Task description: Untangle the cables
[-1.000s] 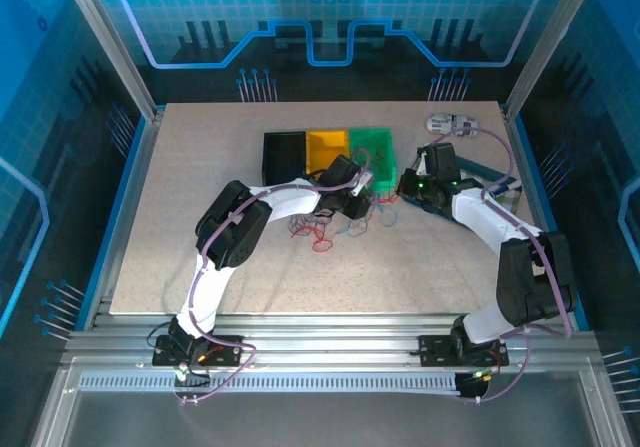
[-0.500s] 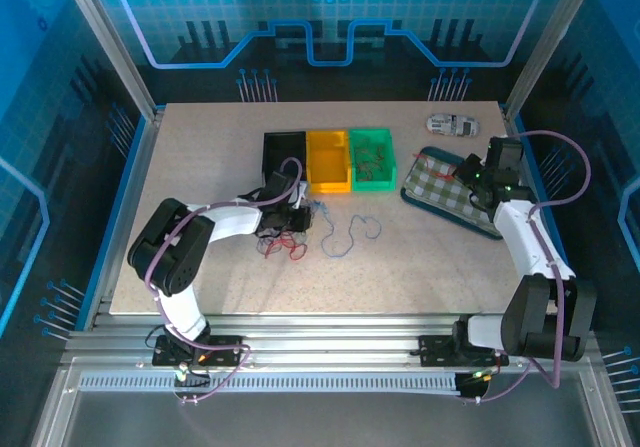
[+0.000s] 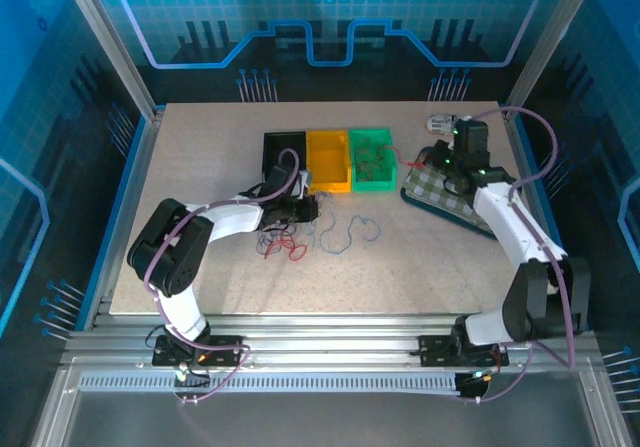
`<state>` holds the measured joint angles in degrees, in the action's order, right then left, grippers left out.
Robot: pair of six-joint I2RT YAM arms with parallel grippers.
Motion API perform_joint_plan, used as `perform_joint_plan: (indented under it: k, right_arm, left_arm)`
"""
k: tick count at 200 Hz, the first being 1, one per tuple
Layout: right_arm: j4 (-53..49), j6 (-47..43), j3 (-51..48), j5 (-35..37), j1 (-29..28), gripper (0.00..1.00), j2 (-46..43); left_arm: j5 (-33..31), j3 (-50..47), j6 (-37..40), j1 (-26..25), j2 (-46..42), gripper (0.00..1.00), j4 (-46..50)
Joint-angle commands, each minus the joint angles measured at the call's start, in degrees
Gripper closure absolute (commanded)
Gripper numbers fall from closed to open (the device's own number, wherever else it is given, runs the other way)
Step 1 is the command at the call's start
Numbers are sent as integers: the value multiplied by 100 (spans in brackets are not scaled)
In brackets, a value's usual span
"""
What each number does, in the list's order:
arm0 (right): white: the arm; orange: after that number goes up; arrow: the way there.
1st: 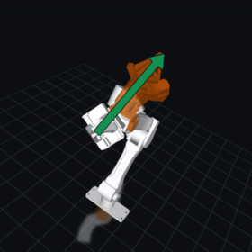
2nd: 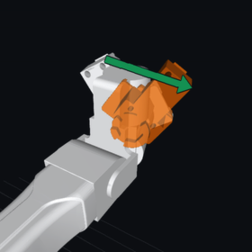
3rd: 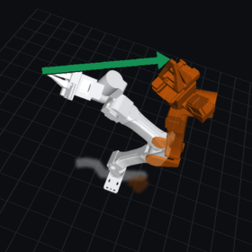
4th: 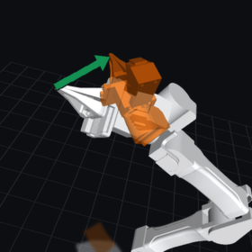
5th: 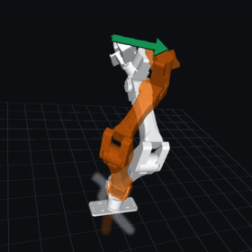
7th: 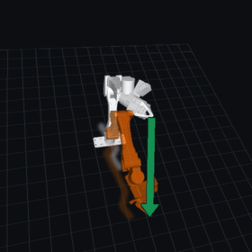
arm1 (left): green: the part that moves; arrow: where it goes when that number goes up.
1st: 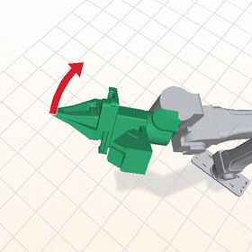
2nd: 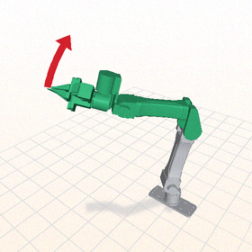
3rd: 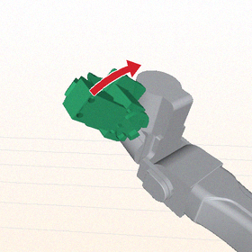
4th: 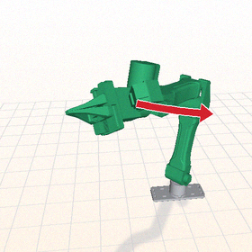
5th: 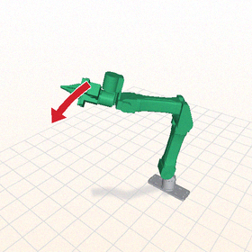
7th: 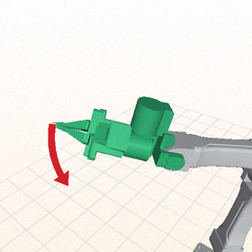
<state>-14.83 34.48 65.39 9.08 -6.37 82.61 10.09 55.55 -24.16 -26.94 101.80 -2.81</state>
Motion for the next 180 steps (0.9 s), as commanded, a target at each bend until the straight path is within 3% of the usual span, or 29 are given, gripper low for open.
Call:
perform_joint_plan:
  k: [1,61,92,120,180]
  right_arm:
    - [-404,-113,700,1297,-453,100,618]
    - [-1167,-559,2832,3156,-1352,99,2569]
    - [-1382,-1154,3840,3438,-1637,99,3454]
    - [-1819,-1403,4473,3365,-1753,99,4119]
    - [-2271,-1585,4616,2060,-1727,100,4621]
  left_arm:
    - [180,140,-427,86,-304,100,-260]
    - [281,-14,-818,355,-708,100,-498]
    - [253,-53,-795,449,-828,100,-393]
    - [234,-87,-749,494,-870,100,-326]
    - [280,41,-721,505,-742,100,-204]
